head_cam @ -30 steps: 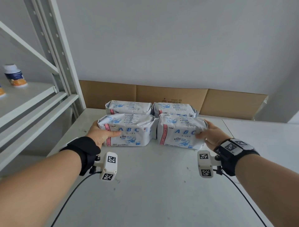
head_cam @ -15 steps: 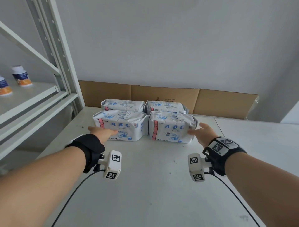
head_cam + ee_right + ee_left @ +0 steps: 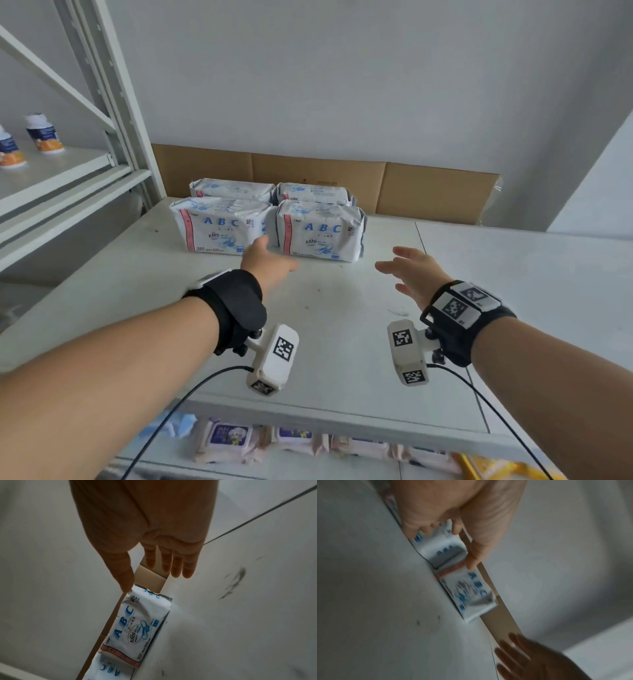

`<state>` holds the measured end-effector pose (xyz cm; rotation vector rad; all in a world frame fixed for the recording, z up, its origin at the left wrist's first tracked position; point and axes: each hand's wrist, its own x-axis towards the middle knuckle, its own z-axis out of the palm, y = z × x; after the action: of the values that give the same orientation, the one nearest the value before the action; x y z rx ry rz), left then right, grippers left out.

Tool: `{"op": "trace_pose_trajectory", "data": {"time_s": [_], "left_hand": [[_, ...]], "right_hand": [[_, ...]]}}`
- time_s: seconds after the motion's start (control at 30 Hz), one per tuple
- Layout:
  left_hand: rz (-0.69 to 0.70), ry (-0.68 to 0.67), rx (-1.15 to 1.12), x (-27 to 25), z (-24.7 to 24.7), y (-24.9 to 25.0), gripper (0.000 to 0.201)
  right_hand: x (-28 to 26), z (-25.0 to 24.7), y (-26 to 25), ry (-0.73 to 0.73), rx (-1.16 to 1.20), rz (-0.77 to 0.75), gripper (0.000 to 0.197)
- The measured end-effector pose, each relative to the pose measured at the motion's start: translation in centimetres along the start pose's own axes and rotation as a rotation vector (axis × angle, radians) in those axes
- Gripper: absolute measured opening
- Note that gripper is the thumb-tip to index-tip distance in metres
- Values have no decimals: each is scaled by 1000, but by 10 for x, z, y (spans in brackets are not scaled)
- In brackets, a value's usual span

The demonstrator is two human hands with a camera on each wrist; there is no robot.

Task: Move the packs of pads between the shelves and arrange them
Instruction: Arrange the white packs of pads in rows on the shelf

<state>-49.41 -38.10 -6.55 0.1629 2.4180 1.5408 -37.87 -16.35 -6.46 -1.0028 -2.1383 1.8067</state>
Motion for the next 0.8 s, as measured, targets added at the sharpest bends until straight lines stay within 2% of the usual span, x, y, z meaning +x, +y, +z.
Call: {"op": "trace_pose_trajectory", "data": {"time_s": [0.17,0.37,0.6,0.8], "left_hand": [[134,-196,-60,-71,53,23,60],[163,-441,-140,-162,98,24,53],[120,-614,-106,-290,150,-13,50],[10,-698,35,-352,196,-46,53]], "right_hand": [[-53,-49,20,68,81,-31,65],[-141,-101,60,218,169,-39,60],[-269,-165,142,314,90,64,62],[-342,-237,226,421,-154,265,63]]}}
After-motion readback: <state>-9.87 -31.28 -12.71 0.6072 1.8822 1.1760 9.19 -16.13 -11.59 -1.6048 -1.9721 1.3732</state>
